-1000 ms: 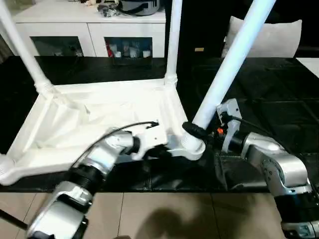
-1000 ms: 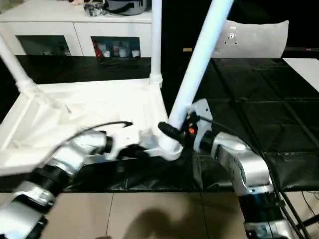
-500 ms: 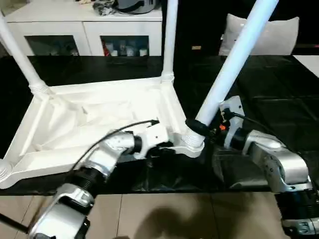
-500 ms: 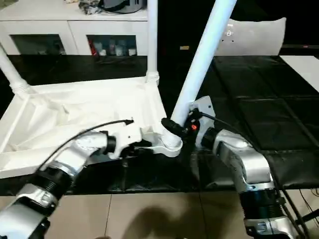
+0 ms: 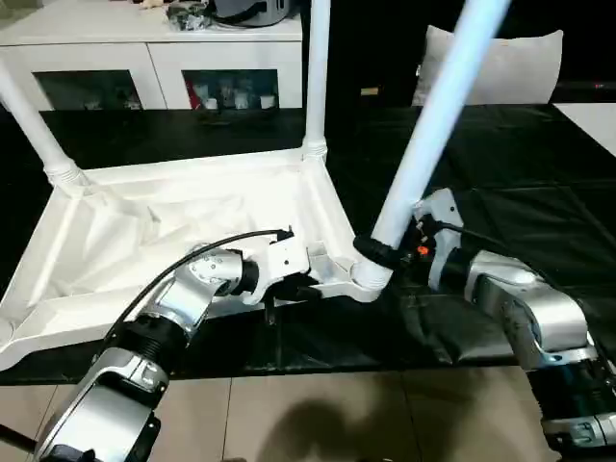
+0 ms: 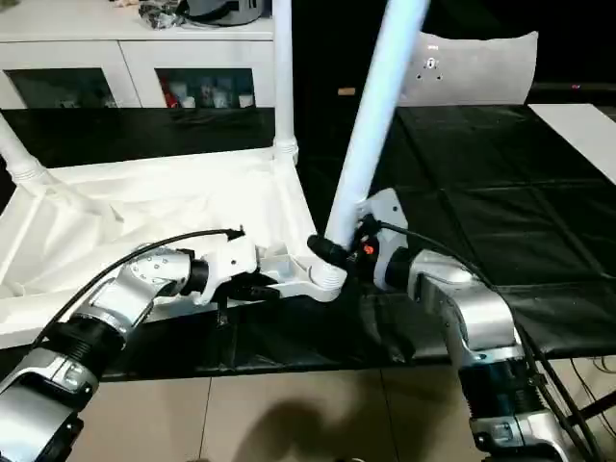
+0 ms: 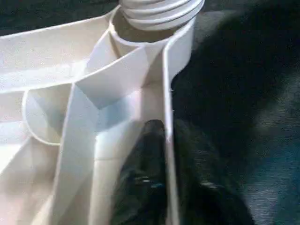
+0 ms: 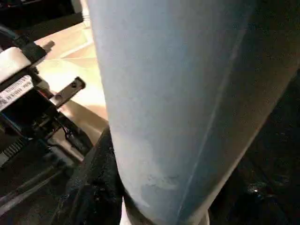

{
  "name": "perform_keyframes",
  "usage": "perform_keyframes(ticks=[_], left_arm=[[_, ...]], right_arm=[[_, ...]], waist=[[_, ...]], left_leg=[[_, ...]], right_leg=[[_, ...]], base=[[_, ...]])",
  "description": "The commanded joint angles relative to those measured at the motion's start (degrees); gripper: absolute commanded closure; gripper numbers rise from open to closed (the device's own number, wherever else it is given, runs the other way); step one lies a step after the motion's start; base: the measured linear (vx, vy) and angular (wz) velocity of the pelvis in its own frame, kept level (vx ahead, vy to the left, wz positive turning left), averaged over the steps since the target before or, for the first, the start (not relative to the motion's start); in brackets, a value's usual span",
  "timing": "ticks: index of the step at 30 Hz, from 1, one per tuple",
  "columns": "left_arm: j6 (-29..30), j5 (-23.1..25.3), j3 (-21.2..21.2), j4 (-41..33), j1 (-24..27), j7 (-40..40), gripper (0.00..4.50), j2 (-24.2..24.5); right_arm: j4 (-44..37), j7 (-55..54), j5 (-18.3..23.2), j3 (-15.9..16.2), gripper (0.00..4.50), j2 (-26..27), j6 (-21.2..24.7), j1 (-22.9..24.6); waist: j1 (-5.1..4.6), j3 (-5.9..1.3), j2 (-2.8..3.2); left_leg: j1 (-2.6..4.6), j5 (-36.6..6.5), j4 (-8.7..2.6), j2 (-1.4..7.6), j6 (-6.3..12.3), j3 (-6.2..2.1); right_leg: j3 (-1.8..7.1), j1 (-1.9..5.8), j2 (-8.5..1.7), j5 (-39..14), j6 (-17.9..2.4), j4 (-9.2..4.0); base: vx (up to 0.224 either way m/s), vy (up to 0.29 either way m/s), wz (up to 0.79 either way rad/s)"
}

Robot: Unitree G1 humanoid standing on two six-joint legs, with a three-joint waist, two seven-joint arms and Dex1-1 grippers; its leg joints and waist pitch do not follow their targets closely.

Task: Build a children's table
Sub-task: Insert table leg to table base

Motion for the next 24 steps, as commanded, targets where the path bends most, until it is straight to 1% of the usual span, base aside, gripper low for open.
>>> perform_keyframes(ticks=[1, 2, 3, 4, 5, 6, 7, 8, 10, 11, 12, 13, 14, 18, 22, 24], left_arm=[[0.88, -0.03, 0.68, 1.16, 0.80, 0.47, 4.39, 0.87], [0.78, -0.05, 0.71, 1.15, 0.80, 0.43, 4.39, 0.83], [0.44, -0.14, 0.66, 0.97, 0.94, 0.03, 4.39, 0.84], [0.12, -0.20, 0.65, 0.81, 1.07, -0.23, 4.39, 0.85], [0.01, -0.22, 0.65, 0.76, 1.11, -0.31, 4.46, 0.85], [-0.45, -0.39, 0.39, 0.07, 1.58, -1.21, 4.46, 1.01], [-1.30, -0.73, -0.38, -1.53, 2.48, -3.32, 4.50, 1.50], [-1.68, -0.87, -0.79, -2.27, 2.86, -4.36, 4.50, 1.76], [-1.80, -0.92, -1.28, -3.09, 3.17, -5.31, 4.50, 2.03], [-1.64, -0.88, -1.42, -3.15, 3.10, -5.33, 4.50, 2.02], [-1.96, -0.67, -1.81, -3.07, 2.82, -5.60, 4.50, 1.98], [-2.08, -0.62, -1.93, -3.02, 2.70, -5.72, 4.50, 1.94], [-2.57, -0.55, -2.25, -2.98, 2.45, -6.21, 4.50, 1.80], [-3.26, -0.53, -2.60, -3.41, 2.30, -7.20, 4.50, 1.58], [-2.76, -0.49, -2.72, -4.15, 2.18, -7.34, 4.50, 1.23], [-2.79, -0.47, -2.72, -4.19, 2.17, -7.40, 4.50, 1.21]], right_arm=[[-0.03, 0.86, 0.08, 0.24, 2.61, -0.68, 0.26, -1.62], [0.42, 0.97, -0.16, 0.28, 2.61, -0.61, -0.04, -1.86], [1.00, 1.20, -0.37, 0.34, 2.61, -0.53, -0.31, -2.14], [1.34, 1.38, -0.50, 0.39, 2.61, -0.49, -0.43, -2.30], [1.45, 1.44, -0.54, 0.40, 2.61, -0.48, -0.47, -2.36], [2.04, 1.94, -0.73, 0.73, 2.61, -0.60, -0.34, -2.62], [2.93, 3.02, -1.09, 1.59, 2.61, -1.08, 0.16, -3.05], [3.22, 3.51, -1.24, 2.01, 2.61, -1.34, 0.44, -3.20], [3.50, 4.43, -1.18, 2.51, 2.61, -1.66, 1.02, -3.40], [3.74, 5.12, -0.97, 2.72, 2.61, -1.83, 1.73, -3.61], [4.17, 6.71, -1.03, 3.51, 2.61, -2.43, 2.28, -3.87], [4.33, 7.29, -1.10, 3.82, 2.61, -2.66, 2.38, -3.96], [4.74, 8.45, -1.32, 4.54, 2.61, -3.20, 2.67, -4.13], [6.32, 9.03, -1.79, 4.93, 2.61, -3.26, 2.09, -4.77], [8.32, 9.99, -0.69, 4.10, 2.61, -2.79, 2.57, -5.54], [8.77, 10.11, -0.37, 3.70, 2.61, -2.59, 2.68, -5.62]], waist=[[0.18, -3.48, -0.86], [0.15, -3.48, -0.88], [0.16, -3.53, -1.20], [0.19, -3.50, -0.98], [0.17, -3.50, -0.98], [0.17, -3.55, -1.24], [0.25, -3.59, -1.15], [0.18, -3.56, -1.13], [0.29, -3.66, -1.04], [0.28, -3.61, -1.32], [0.45, -3.63, -1.16], [0.52, -3.57, -1.30], [0.56, -3.56, -1.25], [0.61, -3.60, -1.38], [0.60, -3.64, -1.34], [0.60, -3.63, -1.39]], left_leg=[[-0.49, -9.50, -3.96, 0.67, 3.35, -0.01], [-0.56, -9.37, -3.97, 0.67, 3.35, -0.01], [-0.56, -9.00, -3.95, 0.66, 3.43, 0.04], [-0.53, -8.80, -4.00, 0.75, 3.44, 0.00], [-0.52, -8.79, -3.98, 0.74, 3.45, 0.03], [-0.56, -8.47, -3.99, 0.78, 3.48, 0.05], [-0.52, -8.13, -4.02, 0.83, 3.58, 0.04], [-0.68, -7.95, -4.03, 0.84, 3.60, 0.01], [-0.56, -7.37, -4.04, 0.99, 3.78, 0.06], [-0.56, -6.78, -4.06, 1.00, 3.98, 0.17], [-0.52, -6.78, -4.03, 1.01, 4.07, 0.17], [-0.53, -6.75, -4.03, 1.01, 4.07, 0.20], [-0.55, -6.76, -4.04, 1.01, 4.07, 0.20], [-0.51, -6.91, -4.04, 1.04, 3.78, 0.22], [-0.47, -6.71, -4.03, 1.13, 3.76, 0.20], [-0.51, -6.74, -4.01, 1.08, 3.73, 0.23]], right_leg=[[2.69, 3.40, -3.46, -27.68, -2.13, -4.99], [2.71, 3.45, -3.46, -27.54, -2.09, -4.98], [2.78, 3.44, -3.47, -27.25, -2.13, -4.89], [2.84, 3.39, -3.52, -27.07, -2.39, -4.84], [2.84, 3.38, -3.52, -27.00, -2.45, -4.86], [2.91, 3.42, -3.55, -26.56, -2.60, -4.76], [2.96, 3.45, -3.65, -26.14, -2.93, -4.66], [2.97, 3.55, -3.64, -25.79, -3.08, -4.51], [3.18, 3.51, -3.66, -24.28, -3.67, -4.25], [3.24, 3.44, -3.48, -23.41, -4.02, -4.22], [3.25, 3.53, -3.52, -23.16, -4.39, -4.04], [3.23, 3.54, -3.53, -23.44, -4.32, -4.05], [3.25, 3.55, -3.58, -23.65, -4.23, -4.12], [3.31, 3.52, -3.62, -23.78, -4.21, -4.09], [3.32, 3.52, -3.63, -23.11, -4.79, -3.99], [3.33, 3.56, -3.60, -23.08, -4.73, -4.01]], base=[[0.000, 0.000, 0.00], [0.000, 0.000, 0.00], [0.000, 0.000, 0.00], [0.000, 0.000, 0.00], [0.000, 0.000, 0.00], [0.000, 0.000, 0.00], [0.000, 0.000, 0.00], [0.000, 0.000, 0.00], [0.000, 0.000, 0.00], [0.000, 0.000, 0.00], [0.000, 0.000, 0.00], [0.000, 0.000, 0.00], [0.000, 0.000, 0.00], [0.000, 0.000, 0.00], [0.000, 0.000, 0.00], [0.000, 0.000, 0.00]])
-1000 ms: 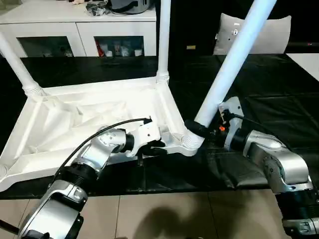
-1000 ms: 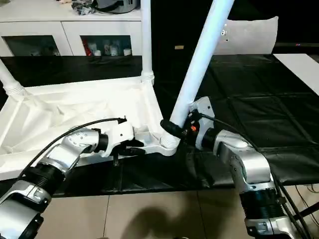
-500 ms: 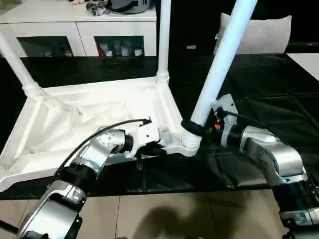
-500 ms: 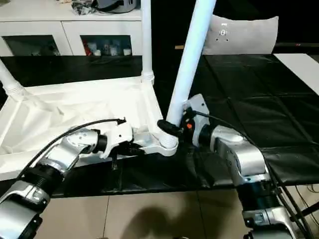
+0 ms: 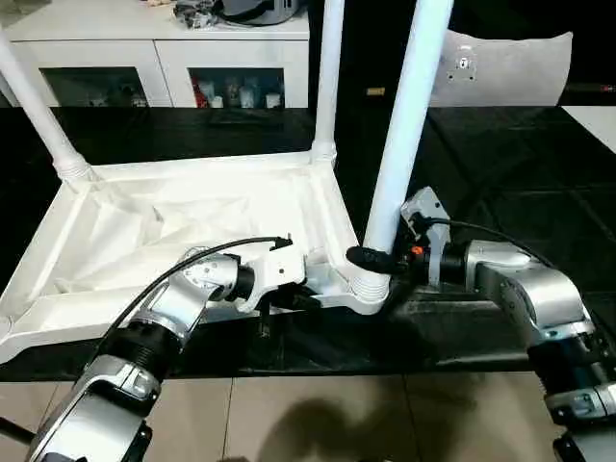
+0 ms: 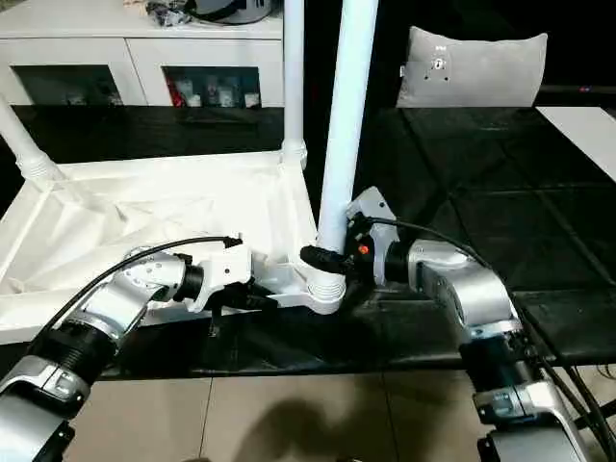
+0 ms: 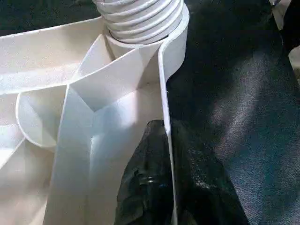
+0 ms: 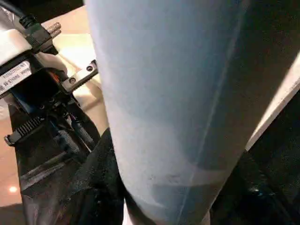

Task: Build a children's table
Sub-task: Insert table leg to table base

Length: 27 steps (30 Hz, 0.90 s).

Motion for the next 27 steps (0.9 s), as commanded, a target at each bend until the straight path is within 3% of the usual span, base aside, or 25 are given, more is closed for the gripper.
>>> perform_keyframes(ticks=[1, 6, 7, 10, 11, 12, 13, 14, 15, 22, 27], left_arm=[[-0.91, 0.42, -1.83, -0.88, 0.11, -2.36, 4.50, -0.44], [-0.44, -0.31, -0.14, 0.71, -0.06, 0.99, 4.50, -1.90], [0.00, -0.95, 0.63, 1.04, 0.02, 1.84, 4.50, -2.49], [0.54, -1.65, 1.25, 0.98, 0.21, 2.34, 4.50, -3.12], [0.56, -1.70, 1.29, 0.87, 0.30, 2.43, 4.50, -3.26], [0.53, -1.70, 1.28, 0.82, 0.34, 2.47, 4.50, -3.30], [0.64, -1.66, 1.16, 0.66, 0.49, 2.44, 4.50, -3.38], [0.67, -1.60, 1.09, 0.61, 0.55, 2.41, 4.50, -3.42], [0.68, -1.56, 1.05, 0.54, 0.61, 2.37, 4.50, -3.42], [-0.25, 0.58, -0.55, 0.68, 0.27, 1.07, 4.50, -2.28], [-1.16, 1.71, -1.39, 1.19, -0.43, 0.27, 4.50, -1.46]], right_arm=[[2.41, 0.55, 1.46, -1.35, 2.61, 0.86, 1.34, 0.14], [4.68, 0.42, 4.50, -5.51, 2.61, 2.41, 0.38, 2.57], [4.86, -0.35, 5.47, -7.04, 2.61, 3.20, -0.18, 3.89], [4.28, -1.07, 6.55, -8.44, 2.61, 4.20, -0.95, 6.20], [3.90, -1.28, 6.39, -8.52, 2.61, 4.46, -1.57, 7.28], [3.74, -1.35, 6.24, -8.47, 2.61, 4.53, -1.87, 7.72], [3.09, -1.96, 5.74, -8.37, 2.61, 4.75, -2.89, 8.98], [2.72, -2.33, 4.91, -7.90, 2.61, 4.58, -3.85, 9.63], [2.43, -2.58, 4.32, -7.55, 2.61, 4.46, -4.49, 10.06], [0.43, -3.49, -5.75, -0.96, 2.62, 0.23, -9.88, 10.68], [0.04, -1.67, -5.89, 0.80, 2.62, -0.70, -8.48, 9.24]], waist=[[0.17, -3.63, -1.05], [0.31, -3.66, -1.11], [0.48, -3.65, -0.85], [0.57, -3.59, -1.16], [0.64, -3.61, -0.71], [0.60, -3.57, -0.90], [0.59, -3.61, -0.46], [0.61, -3.59, -0.63], [0.66, -3.61, -0.34], [0.24, -3.28, -0.29], [0.01, -3.20, -0.23]], left_leg=[[-0.54, -6.77, -3.76, 1.06, 3.80, 0.16], [-0.49, -6.66, -3.73, 1.13, 3.89, 0.20], [-0.48, -6.64, -3.69, 1.07, 3.94, 0.26], [-0.52, -7.07, -3.76, 0.94, 3.99, 0.28], [-0.35, -7.48, -3.77, 0.95, 3.86, 0.24], [-0.42, -7.56, -3.82, 0.90, 3.76, 0.22], [-0.41, -7.82, -3.83, 0.88, 3.67, 0.17], [-0.45, -7.88, -3.83, 0.88, 3.64, 0.18], [-0.41, -8.00, -3.83, 0.85, 3.59, 0.14], [-0.06, -11.07, -3.82, 0.44, 3.21, 0.16], [0.10, -12.29, -3.93, 0.55, 3.28, 0.01]], right_leg=[[3.28, 3.60, -3.64, -23.14, -4.78, -4.05], [3.23, 3.59, -3.70, -23.14, -5.00, -4.10], [3.27, 3.53, -3.68, -23.27, -4.84, -4.20], [3.12, 3.58, -3.61, -24.53, -4.23, -4.41], [3.09, 3.48, -3.66, -25.39, -3.92, -4.63], [3.03, 3.49, -3.58, -25.71, -3.65, -4.64], [2.99, 3.53, -3.57, -25.83, -3.47, -4.72], [2.98, 3.50, -3.56, -25.88, -3.18, -4.76], [2.96, 3.50, -3.56, -25.94, -3.15, -4.75], [2.45, 3.32, -3.30, -30.74, -1.01, -5.70], [2.38, 3.18, -3.20, -31.06, -0.80, -5.87]], base=[[0.000, 0.000, 0.00], [0.000, 0.000, 0.00], [0.000, 0.000, 0.00], [0.000, 0.000, 0.00], [0.000, 0.000, 0.00], [0.000, 0.000, 0.00], [0.000, 0.000, 0.00], [0.000, 0.000, 0.00], [0.000, 0.000, 0.00], [0.000, 0.000, 0.00], [0.000, 0.000, 0.00]])
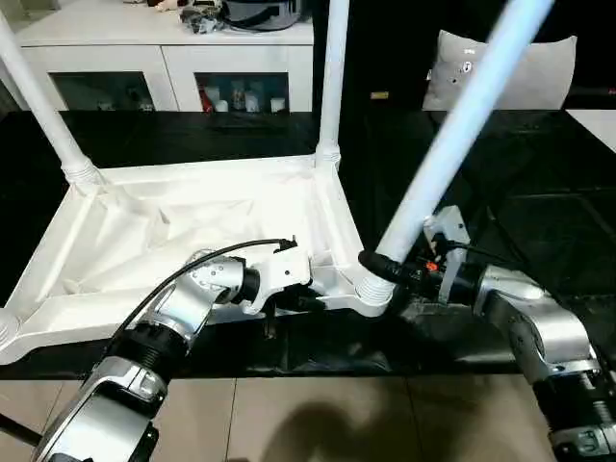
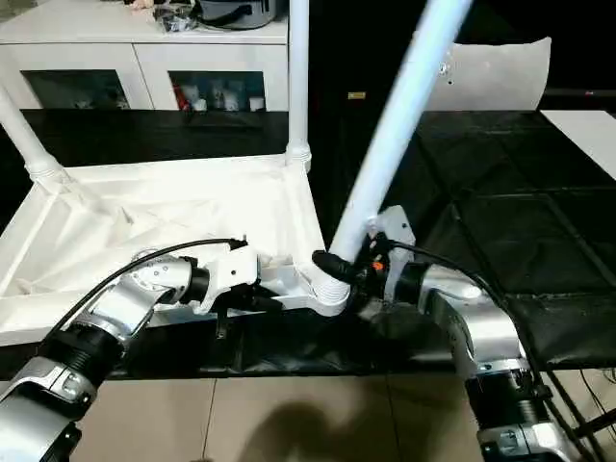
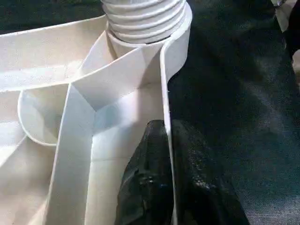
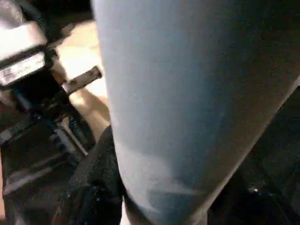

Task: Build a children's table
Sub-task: Insert table leg to table base, then rotate leg to tighten

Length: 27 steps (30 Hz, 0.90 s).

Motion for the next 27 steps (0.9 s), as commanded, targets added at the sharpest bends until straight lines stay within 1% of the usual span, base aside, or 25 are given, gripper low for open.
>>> perform_keyframes(ticks=[1, 2, 3, 4, 6, 7, 9, 10, 12, 14, 17, 20, 21, 22, 23, 24, 25, 26, 27], left_arm=[[-2.32, 1.47, -2.33, 1.04, -1.26, -2.26, 4.50, 0.55], [-2.63, 1.61, -2.48, 1.32, -1.54, -2.54, 4.50, 0.67], [-2.68, 1.64, -2.50, 1.37, -1.59, -2.59, 4.50, 0.69], [-3.20, 1.98, -2.75, 2.02, -2.22, -3.07, 4.50, 0.82], [-3.57, 2.32, -2.91, 2.76, -2.89, -3.30, 4.50, 0.86], [-3.98, 2.64, -2.86, 4.15, -4.07, -3.16, 4.50, 0.77], [-4.09, 2.66, -2.80, 4.56, -4.42, -3.14, 4.50, 0.74], [-4.12, 2.67, -2.75, 4.78, -4.60, -3.12, 4.50, 0.74], [-4.26, 2.82, -2.69, 5.34, -4.98, -2.87, 4.50, 0.74], [-4.77, 2.73, -2.54, 6.85, -5.58, -2.53, 4.50, 0.69], [-4.25, 2.60, -2.33, 7.22, -5.50, -2.21, 4.50, 0.69], [-2.60, 1.58, -1.63, 7.29, -5.02, -2.43, 4.50, 0.43], [-0.86, 0.96, -1.11, 6.14, -4.22, -2.09, 4.50, 0.32], [1.52, 0.27, -0.50, 4.30, -3.00, -1.41, 4.50, 0.22], [2.07, 0.12, -0.37, 3.83, -2.70, -1.23, 4.50, 0.21], [2.50, 0.01, -0.28, 3.46, -2.46, -1.09, 4.50, 0.20], [5.90, -0.46, 0.44, 1.18, -1.04, 0.65, 4.50, -0.13], [7.80, -0.71, 0.81, -0.18, -0.23, 1.56, 4.50, -0.33], [11.19, -0.87, 1.53, -2.38, 1.00, 3.75, 4.50, -0.90]], right_arm=[[3.36, 2.17, -3.31, 3.86, 2.62, -1.65, 4.11, 0.61], [3.70, 2.75, -3.53, 4.40, 2.62, -1.78, 4.22, 0.34], [3.76, 2.85, -3.56, 4.49, 2.62, -1.80, 4.24, 0.30], [4.53, 3.91, -3.99, 5.49, 2.62, -1.98, 3.83, -0.16], [5.21, 4.53, -4.10, 6.13, 2.62, -1.98, 3.27, -0.51], [5.78, 4.67, -4.22, 6.55, 2.62, -1.82, 3.00, -0.85], [5.76, 4.71, -4.33, 6.63, 2.62, -1.82, 3.04, -0.86], [5.60, 4.78, -4.38, 6.67, 2.62, -1.88, 3.09, -0.77], [5.19, 4.83, -4.27, 6.65, 2.62, -1.93, 3.31, -0.62], [4.29, 4.95, -4.07, 6.64, 2.62, -1.98, 3.68, -0.17], [4.00, 4.78, -4.03, 6.50, 2.62, -1.82, 3.57, 0.32], [3.73, 3.29, -3.43, 5.60, 2.62, -0.91, 3.98, 0.89], [3.79, 0.83, -3.61, 4.78, 2.62, 0.09, 4.22, 1.04], [3.98, -3.01, -3.89, 3.51, 2.62, 1.62, 5.01, 1.18], [4.05, -3.97, -3.94, 3.19, 2.62, 2.01, 5.30, 1.18], [4.11, -4.72, -3.97, 2.93, 2.62, 2.31, 5.53, 1.19], [4.66, -9.24, -5.06, 1.90, 2.62, 3.86, 5.81, 1.01], [4.98, -11.61, -5.54, 1.32, 2.62, 4.71, 6.10, 0.86], [5.44, -15.17, -6.10, 0.32, 2.62, 6.07, 6.78, 0.55]], waist=[[-0.31, -2.94, -0.55], [-0.36, -2.97, -0.58], [-0.26, -3.02, -0.56], [-0.20, -3.17, -0.70], [-0.17, -3.20, -0.70], [-0.15, -3.20, -1.02], [-0.16, -3.10, -0.90], [-0.17, -3.11, -1.02], [-0.16, -3.09, -1.03], [-0.12, -3.17, -1.04], [-0.06, -3.27, -1.10], [-0.06, -3.24, -1.08], [-0.10, -3.19, -1.12], [-0.08, -3.15, -1.02], [-0.34, -3.00, -0.95], [-0.53, -2.87, -0.98], [-1.10, -2.69, -1.09], [-1.35, -2.58, -1.04], [-1.79, -2.42, -0.85]], left_leg=[[-0.29, -12.51, -3.87, 0.53, 3.26, -0.02], [-0.33, -12.48, -3.90, 0.56, 3.26, -0.04], [-0.34, -12.40, -3.93, 0.71, 3.33, -0.07], [-0.45, -11.98, -3.99, 0.85, 3.43, -0.13], [-0.56, -11.47, -4.10, 0.95, 3.42, -0.18], [-0.54, -11.08, -4.07, 0.92, 3.61, -0.07], [-0.48, -11.52, -4.10, 0.95, 3.41, -0.06], [-0.42, -11.79, -4.10, 0.96, 3.25, -0.07], [-0.30, -12.37, -4.15, 0.99, 3.02, -0.11], [-0.33, -12.32, -4.19, 1.02, 2.90, -0.18], [-0.45, -11.91, -4.24, 1.11, 2.92, -0.18], [-0.41, -11.82, -4.25, 1.11, 2.88, -0.11], [-0.39, -11.75, -4.35, 1.20, 2.61, -0.14], [-0.38, -11.80, -4.37, 1.19, 2.47, -0.14], [-0.32, -12.99, -4.52, 1.22, 1.96, -0.24], [-0.18, -13.90, -4.46, 1.06, 1.89, -0.20], [-0.08, -15.93, -4.46, 1.01, 1.31, -0.38], [0.03, -16.77, -4.52, 1.04, 0.95, -0.43], [0.25, -18.54, -4.27, 0.70, 0.78, -0.52]], right_leg=[[2.30, 2.72, -3.08, -31.33, -0.74, -5.78], [2.33, 2.82, -3.08, -31.11, -0.72, -5.73], [2.42, 2.80, -3.20, -30.37, -1.04, -5.65], [2.51, 2.99, -3.31, -29.04, -1.44, -5.45], [2.60, 3.11, -3.34, -27.79, -1.92, -5.17], [2.65, 3.05, -3.34, -27.32, -2.36, -5.14], [2.64, 3.00, -3.34, -27.89, -2.40, -5.29], [2.61, 3.02, -3.39, -28.18, -2.32, -5.30], [2.59, 2.96, -3.42, -28.93, -2.14, -5.40], [2.61, 3.02, -3.41, -28.51, -2.03, -5.32], [2.75, 3.15, -3.48, -27.11, -2.51, -5.06], [2.77, 3.10, -3.48, -27.06, -2.85, -5.10], [2.85, 3.09, -3.55, -27.14, -2.96, -5.04], [2.85, 3.04, -3.59, -27.28, -3.09, -5.06], [2.70, 2.94, -3.61, -28.70, -2.89, -5.27], [2.50, 2.82, -3.47, -29.99, -2.49, -5.59], [2.30, 2.63, -3.48, -32.58, -1.65, -5.79], [2.16, 2.59, -3.50, -33.86, -1.33, -5.94], [1.58, 2.35, -3.39, -36.82, 0.08, -6.66]], base=[[0.000, 0.000, 0.00], [0.000, 0.000, 0.00], [0.000, 0.000, 0.00], [0.000, 0.000, 0.00], [0.000, 0.000, 0.00], [0.000, 0.000, 0.00], [0.000, 0.000, 0.00], [0.000, 0.000, 0.00], [0.000, 0.000, 0.00], [0.000, 0.000, 0.00], [0.000, 0.000, 0.00], [0.000, 0.000, 0.00], [0.000, 0.000, 0.00], [0.000, 0.000, 0.00], [0.000, 0.000, 0.00], [0.000, 0.000, 0.00], [0.000, 0.000, 0.00], [0.000, 0.000, 0.00], [0.000, 0.000, 0.00]])
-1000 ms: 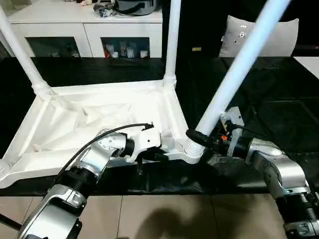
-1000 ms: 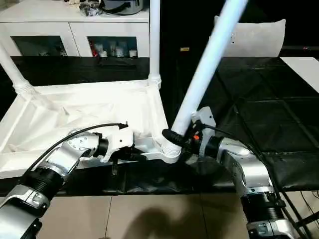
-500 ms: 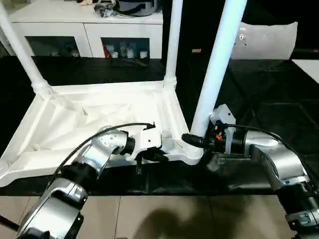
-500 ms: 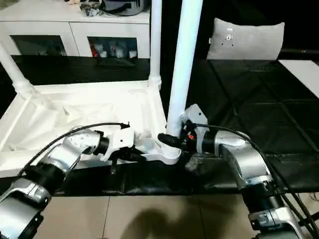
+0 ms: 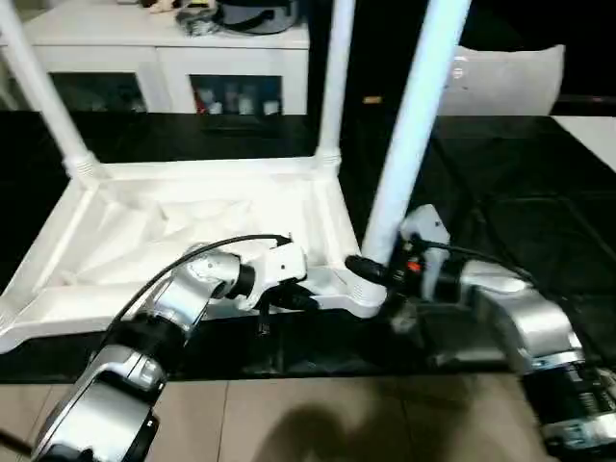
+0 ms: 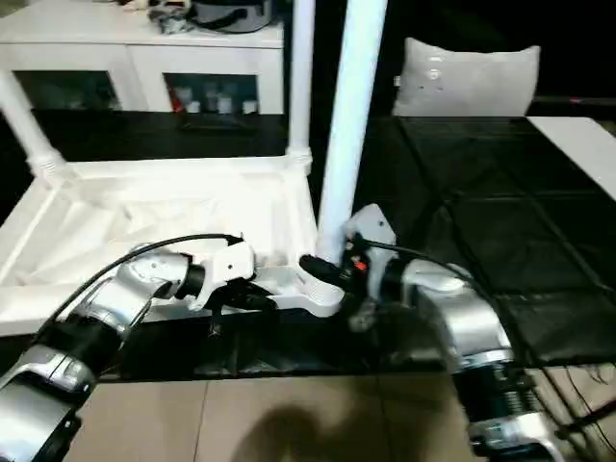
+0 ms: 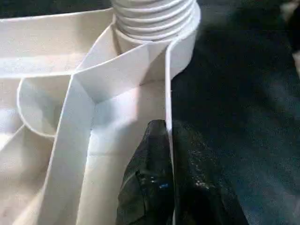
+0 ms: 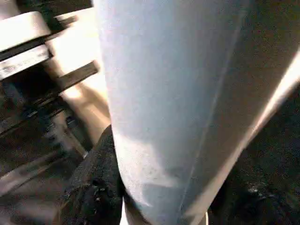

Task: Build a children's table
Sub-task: Rotate leg to tighten

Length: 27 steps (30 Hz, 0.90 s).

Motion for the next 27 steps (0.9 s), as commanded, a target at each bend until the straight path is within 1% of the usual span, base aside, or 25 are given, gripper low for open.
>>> perform_keyframes(ticks=[1, 2, 3, 4, 5, 6, 7, 8, 9, 10, 11, 12, 13, 14, 15, 16, 17, 18, 19, 20, 21, 23, 24, 25, 27], left_arm=[[6.85, -0.57, 1.12, -4.33, 2.57, 5.03, 4.50, -1.78], [9.04, -0.56, 1.76, -5.65, 3.22, 7.10, 4.50, -2.53], [12.01, -0.41, 2.74, -7.49, 4.02, 10.65, 4.50, -4.28], [16.37, -0.11, 3.79, -10.52, 5.13, 15.07, 4.50, -7.03], [17.87, 0.23, 3.94, -11.71, 5.43, 16.92, 4.50, -8.53], [17.87, 0.23, 3.94, -11.71, 5.43, 16.92, 4.50, -8.53], [20.08, 1.35, 3.69, -13.31, 5.44, 20.44, 4.50, -11.49], [20.47, 1.78, 3.31, -13.72, 5.40, 20.90, 4.50, -11.88], [20.91, 2.26, 2.88, -14.19, 5.36, 21.43, 4.50, -12.32], [21.72, 4.63, 0.90, -14.96, 4.69, 22.74, 4.50, -13.01], [22.35, 5.86, -0.12, -15.40, 4.34, 23.28, 4.50, -12.83], [22.44, 6.00, -0.17, -15.34, 4.18, 23.49, 4.50, -12.68], [23.21, 5.94, -0.06, -15.78, 4.22, 23.89, 4.50, -12.67], [23.78, 5.74, 0.11, -16.20, 4.34, 23.94, 4.50, -12.53], [24.52, 5.64, 0.18, -16.83, 4.56, 24.07, 4.50, -12.26], [25.00, 5.62, 0.17, -17.32, 4.78, 24.01, 4.50, -11.72], [25.15, 5.65, 0.17, -17.49, 4.87, 23.98, 4.50, -11.44], [25.22, 5.71, 0.26, -17.53, 4.91, 23.99, 4.50, -11.08], [25.24, 5.75, 0.32, -17.52, 4.91, 24.00, 4.50, -10.92], [24.99, 6.02, 0.29, -17.54, 4.88, 23.89, 4.50, -10.62], [24.80, 6.20, 0.24, -17.58, 4.87, 23.76, 4.50, -10.38], [24.57, 6.14, 0.37, -17.72, 4.85, 23.43, 4.50, -9.95], [24.57, 6.14, 0.37, -17.72, 4.85, 23.43, 4.50, -9.95], [24.68, 5.72, 0.47, -17.87, 4.84, 23.36, 4.50, -9.44], [24.49, 5.61, 0.43, -17.87, 4.83, 23.30, 4.50, -9.22]], right_arm=[[5.60, -9.57, -3.91, -1.60, 2.62, 1.60, 4.73, 1.11], [6.09, -11.77, -4.11, -2.30, 2.62, 2.52, 5.29, 0.77], [7.52, -14.58, -4.42, -3.08, 2.62, 3.80, 5.40, -0.09], [9.79, -18.64, -4.94, -4.19, 2.62, 5.59, 5.29, -1.47], [11.28, -20.29, -5.01, -4.70, 2.62, 6.45, 5.00, -2.43], [11.28, -20.29, -5.01, -4.70, 2.62, 6.45, 5.00, -2.43], [14.52, -23.90, -4.94, -5.68, 2.62, 8.19, 4.99, -4.75], [15.20, -24.40, -4.98, -5.81, 2.62, 8.50, 4.92, -5.27], [15.98, -24.98, -5.02, -5.95, 2.62, 8.85, 4.83, -5.87], [18.39, -26.05, -4.99, -6.10, 2.62, 9.99, 4.65, -8.15], [19.12, -26.28, -4.95, -6.12, 2.62, 10.66, 5.10, -9.24], [19.31, -26.25, -4.86, -6.14, 2.62, 10.89, 5.37, -9.59], [19.66, -26.47, -4.81, -6.17, 2.62, 11.17, 5.59, -9.99], [19.98, -26.44, -4.93, -5.98, 2.62, 11.27, 5.73, -10.30], [20.54, -26.26, -5.16, -5.67, 2.62, 11.37, 5.87, -10.69], [20.95, -25.90, -5.37, -5.28, 2.62, 11.41, 5.84, -10.98], [21.21, -25.74, -5.46, -5.13, 2.62, 11.42, 5.79, -11.13], [21.92, -25.69, -5.55, -5.17, 2.62, 11.47, 5.66, -11.45], [22.31, -25.70, -5.59, -5.21, 2.62, 11.50, 5.58, -11.62], [23.18, -25.73, -5.58, -5.36, 2.62, 11.52, 5.19, -12.06], [23.64, -25.73, -5.57, -5.43, 2.62, 11.52, 4.97, -12.30], [24.37, -25.13, -5.61, -5.34, 2.62, 11.47, 4.34, -12.76], [24.37, -25.13, -5.61, -5.34, 2.62, 11.47, 4.34, -12.76], [25.02, -23.55, -5.75, -5.04, 2.62, 11.38, 3.51, -13.14], [25.21, -23.20, -6.01, -4.80, 2.62, 11.30, 3.01, -13.25]], waist=[[-0.63, -1.95, 0.08], [-1.45, -1.69, -0.06], [-1.74, -1.68, -0.14], [-3.38, -1.25, 0.51], [-3.84, -1.30, 0.67], [-5.04, -1.13, 0.86], [-5.19, -0.65, 1.70], [-4.54, -0.44, 2.15], [-4.02, 0.10, 0.90], [-4.25, 0.40, -1.89], [-4.23, 0.45, -2.48], [-5.13, -0.11, -2.72], [-4.68, -0.76, -0.66], [-5.46, -1.22, 0.11], [-5.20, -1.45, 1.47], [-5.26, -1.24, 1.25], [-5.34, -0.93, 0.84], [-5.55, -0.53, 0.19], [-5.78, -0.39, 0.21], [-6.27, -0.53, 0.31], [-6.36, -0.79, 0.93], [-6.56, -0.83, 0.70], [-6.74, -0.79, 0.59], [-6.84, -0.90, 0.80], [-6.89, -0.95, 0.77]], left_leg=[[0.08, -19.15, -4.26, 0.93, 0.26, -0.55], [0.15, -20.83, -3.86, 0.36, 0.42, -0.63], [0.55, -21.77, -3.72, 0.41, 0.32, -0.74], [1.04, -25.57, -3.86, 0.81, 0.60, -1.26], [1.32, -27.36, -3.98, 1.20, 0.79, -1.50], [0.64, -31.42, -5.11, 2.48, 1.04, -2.43], [-0.95, -38.76, -8.16, 5.06, 0.89, -3.67], [-1.40, -42.74, -10.17, 6.73, 0.53, -3.99], [0.14, -46.41, -11.17, 6.39, 0.13, -2.65], [4.24, -38.90, -3.95, -0.13, -0.14, -0.80], [7.16, -28.99, 2.10, -3.56, 0.10, 0.75], [2.22, -18.32, 2.85, -3.17, 1.92, -0.21], [0.52, -16.94, 0.78, -2.23, 2.15, -0.90], [-2.69, -18.78, -2.07, 0.30, 1.06, -2.98], [-2.47, -24.71, -4.17, 2.93, 0.61, -4.43], [-1.38, -28.03, -4.68, 2.76, 0.29, -4.42], [-0.48, -28.56, -4.24, 1.80, 0.04, -3.75], [0.19, -27.44, -3.25, 0.29, -0.18, -3.07], [0.12, -27.13, -3.11, 0.09, -0.11, -2.88], [-0.93, -26.94, -3.36, 0.45, -0.14, -3.26], [-1.01, -27.67, -3.78, 0.97, -0.26, -3.63], [-0.72, -27.59, -4.05, 1.09, -0.18, -3.56], [-0.95, -27.00, -4.14, 1.05, -0.05, -3.49], [-1.14, -26.37, -4.20, 1.14, -0.03, -3.52], [-1.28, -25.70, -4.27, 1.21, 0.12, -3.48]], right_leg=[[1.69, 2.16, -3.63, -36.84, 0.14, -6.19], [0.70, 1.94, -3.18, -39.34, 1.79, -7.28], [0.41, 1.79, -3.25, -40.17, 2.31, -7.49], [-1.01, 2.05, -3.00, -40.21, 3.02, -8.52], [-1.44, 2.32, -2.98, -39.27, 3.18, -8.67], [-1.96, 3.75, -2.91, -35.63, 3.17, -7.88], [-0.56, 5.83, -2.49, -29.55, 2.07, -3.70], [1.32, 6.53, -2.40, -22.91, 0.09, 0.71], [3.66, 4.56, -2.19, -16.44, -2.36, 2.64], [2.27, -0.89, -2.21, -43.54, 2.21, -7.01], [0.34, -4.73, -3.06, -57.87, 4.95, -11.03], [-0.41, 0.29, -6.44, -63.11, 8.10, -10.32], [-0.34, 2.81, -6.59, -59.10, 8.27, -9.63], [-1.70, 5.47, -5.76, -46.80, 7.97, -7.19], [-0.39, 5.83, -5.06, -32.48, 4.01, -4.50], [0.42, 4.46, -4.86, -26.57, 0.30, -4.39], [0.24, 3.33, -4.81, -28.14, -0.88, -5.35], [-0.70, 2.49, -4.81, -35.37, -0.61, -6.62], [-1.04, 2.53, -4.70, -37.71, 0.01, -6.88], [-1.43, 3.46, -4.85, -38.89, 1.42, -6.74], [-1.06, 3.69, -4.90, -36.67, 1.42, -6.43], [-0.41, 3.18, -4.85, -33.11, -0.39, -6.17], [-0.18, 3.26, -4.87, -32.17, -1.29, -5.97], [0.11, 3.36, -4.96, -31.03, -2.14, -5.65], [0.33, 3.39, -4.94, -29.65, -2.99, -5.42]], base=[[0.000, 0.000, 0.00], [0.000, 0.000, 0.00], [0.000, 0.000, 0.00], [0.000, 0.000, 0.00], [-0.012, 0.053, -0.05], [-0.012, 0.053, -0.05], [0.000, 0.000, 0.00], [0.000, 0.000, 0.00], [0.000, 0.000, 0.00], [0.036, -0.054, 0.21], [0.045, -0.062, -0.15], [0.045, -0.062, -0.15], [0.058, 0.025, -0.47], [0.091, 0.081, -0.29], [0.091, 0.081, -0.29], [0.000, 0.000, 0.00], [0.000, 0.000, 0.00], [0.000, 0.000, 0.00], [0.000, 0.000, 0.00], [0.000, 0.000, 0.00], [0.000, 0.000, 0.00], [0.000, 0.000, 0.00], [0.000, 0.000, 0.00], [0.000, 0.000, 0.00], [0.000, 0.000, 0.00]])
